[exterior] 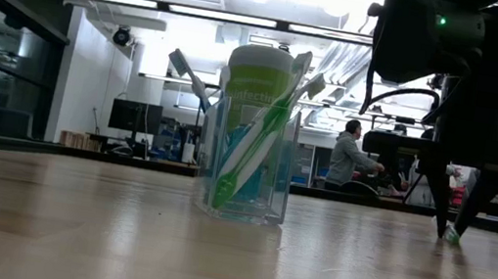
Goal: Pick & Place toothbrushing station
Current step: Put the green toothbrush into the transparent organizer
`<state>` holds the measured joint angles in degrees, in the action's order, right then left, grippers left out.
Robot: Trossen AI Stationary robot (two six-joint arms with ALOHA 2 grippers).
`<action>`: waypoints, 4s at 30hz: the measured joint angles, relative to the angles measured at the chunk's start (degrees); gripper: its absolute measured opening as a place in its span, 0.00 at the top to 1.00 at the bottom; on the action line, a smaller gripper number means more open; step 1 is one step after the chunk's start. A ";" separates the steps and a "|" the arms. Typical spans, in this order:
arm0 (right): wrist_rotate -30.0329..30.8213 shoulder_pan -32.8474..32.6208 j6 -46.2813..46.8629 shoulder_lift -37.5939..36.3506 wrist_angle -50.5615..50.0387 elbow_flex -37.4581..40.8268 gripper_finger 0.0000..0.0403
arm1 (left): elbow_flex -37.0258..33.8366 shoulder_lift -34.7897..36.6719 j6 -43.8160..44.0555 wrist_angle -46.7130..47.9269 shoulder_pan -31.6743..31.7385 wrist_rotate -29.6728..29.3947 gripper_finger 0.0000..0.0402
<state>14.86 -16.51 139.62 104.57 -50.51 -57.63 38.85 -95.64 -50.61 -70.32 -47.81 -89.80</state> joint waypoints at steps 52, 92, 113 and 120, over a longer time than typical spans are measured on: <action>46.03 -19.83 -25.16 0.07 1.62 0.04 0.97 | 0.00 -0.02 2.40 -3.18 0.00 8.11 0.68; 59.84 -30.17 -117.17 -0.90 46.88 -16.57 0.97 | 0.13 -0.02 44.27 -6.11 14.86 64.39 0.68; 46.41 -23.09 -133.51 -0.90 61.84 -16.57 0.97 | 0.13 -0.02 41.20 -11.00 19.47 76.32 0.68; 42.83 -21.85 -133.93 -0.90 62.78 -16.56 0.97 | 0.13 -0.02 41.13 -12.23 19.96 76.63 0.68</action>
<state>57.69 -38.36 5.69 103.68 12.27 -74.18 38.98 -95.66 -9.47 -82.56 -27.86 -13.17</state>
